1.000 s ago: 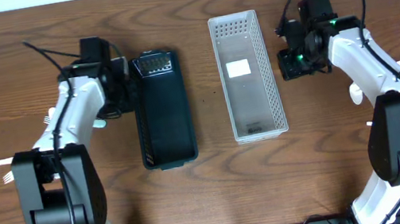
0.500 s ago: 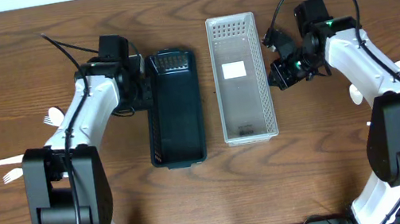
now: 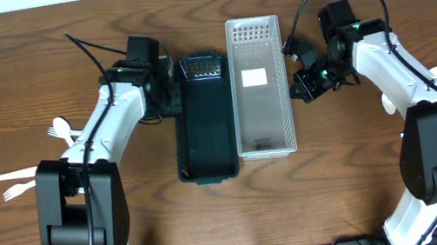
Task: Pack container
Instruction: 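Push black basket right and white basket left until they touch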
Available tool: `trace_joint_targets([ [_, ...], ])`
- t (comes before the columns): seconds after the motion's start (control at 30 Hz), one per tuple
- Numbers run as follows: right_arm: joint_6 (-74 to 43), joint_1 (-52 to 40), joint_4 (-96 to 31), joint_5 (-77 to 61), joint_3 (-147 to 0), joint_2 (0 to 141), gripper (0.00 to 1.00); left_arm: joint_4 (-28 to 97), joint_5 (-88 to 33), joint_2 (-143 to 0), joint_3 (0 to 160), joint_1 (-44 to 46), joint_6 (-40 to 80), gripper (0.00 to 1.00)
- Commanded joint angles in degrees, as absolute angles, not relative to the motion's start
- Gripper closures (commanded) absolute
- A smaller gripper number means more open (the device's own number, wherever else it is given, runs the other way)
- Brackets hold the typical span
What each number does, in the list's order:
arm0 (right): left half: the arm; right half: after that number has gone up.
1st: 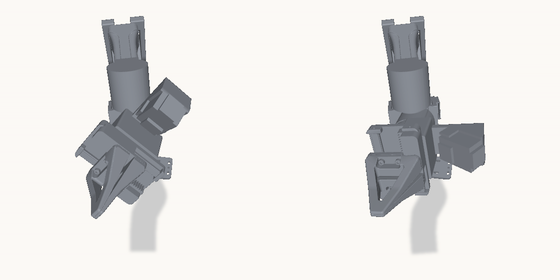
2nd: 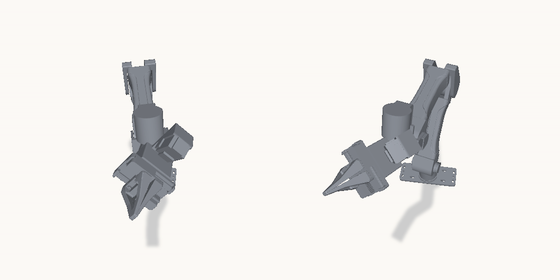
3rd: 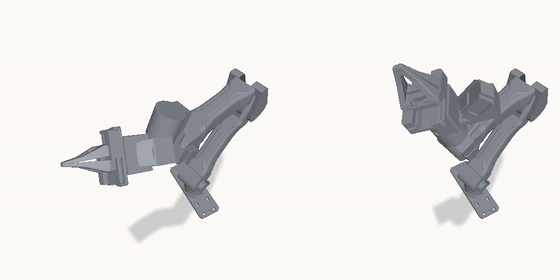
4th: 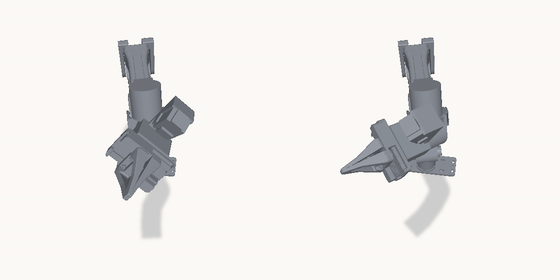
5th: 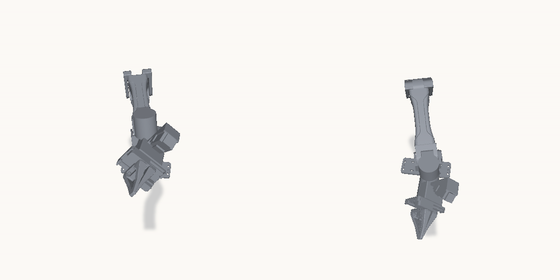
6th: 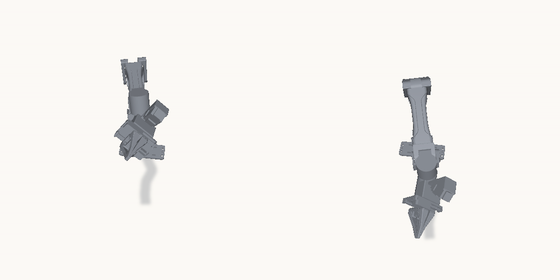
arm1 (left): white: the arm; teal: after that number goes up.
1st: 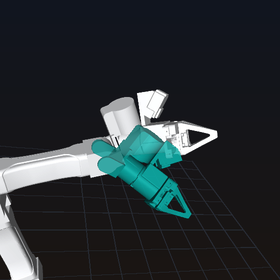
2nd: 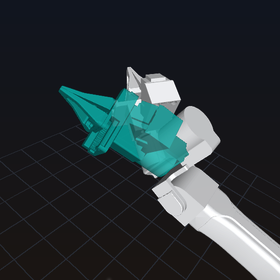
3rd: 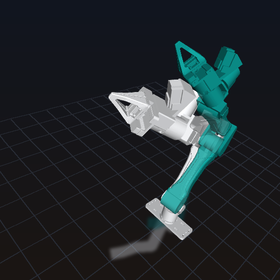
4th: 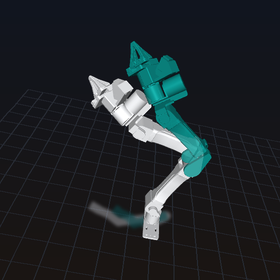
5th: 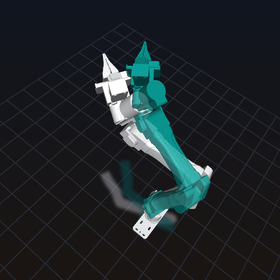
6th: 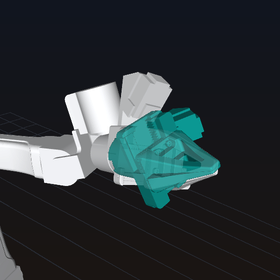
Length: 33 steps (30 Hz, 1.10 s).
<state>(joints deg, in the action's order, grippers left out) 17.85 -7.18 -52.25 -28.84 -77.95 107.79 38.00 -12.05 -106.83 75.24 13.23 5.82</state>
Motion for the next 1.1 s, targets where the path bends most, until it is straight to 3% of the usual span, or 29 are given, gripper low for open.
trace_joint_targets([
  [0.0, 19.4, -9.0, -52.3, -30.5, -79.1, 108.4, 0.98, 37.4, -12.7, -107.5, 76.3, 14.2, 7.3, 0.94],
  [0.57, 13.9, -8.9, -53.2, -19.7, -84.2, 104.9, 0.91, 39.9, -3.8, -99.9, 76.4, 12.0, 8.3, 0.94],
  [0.7, 14.5, -10.2, -55.0, -19.7, -86.3, 100.3, 0.95, 47.2, -0.8, -92.7, 76.4, 11.8, 8.7, 0.94],
  [0.93, 17.3, -15.3, -65.1, -19.7, -85.7, 97.5, 0.94, 69.5, -0.8, -83.5, 76.4, 11.8, 20.5, 0.94],
  [1.07, 17.2, -19.0, -65.3, -19.7, -82.9, 97.5, 0.95, 72.7, -0.8, -80.9, 76.4, 11.8, 20.4, 0.94],
])
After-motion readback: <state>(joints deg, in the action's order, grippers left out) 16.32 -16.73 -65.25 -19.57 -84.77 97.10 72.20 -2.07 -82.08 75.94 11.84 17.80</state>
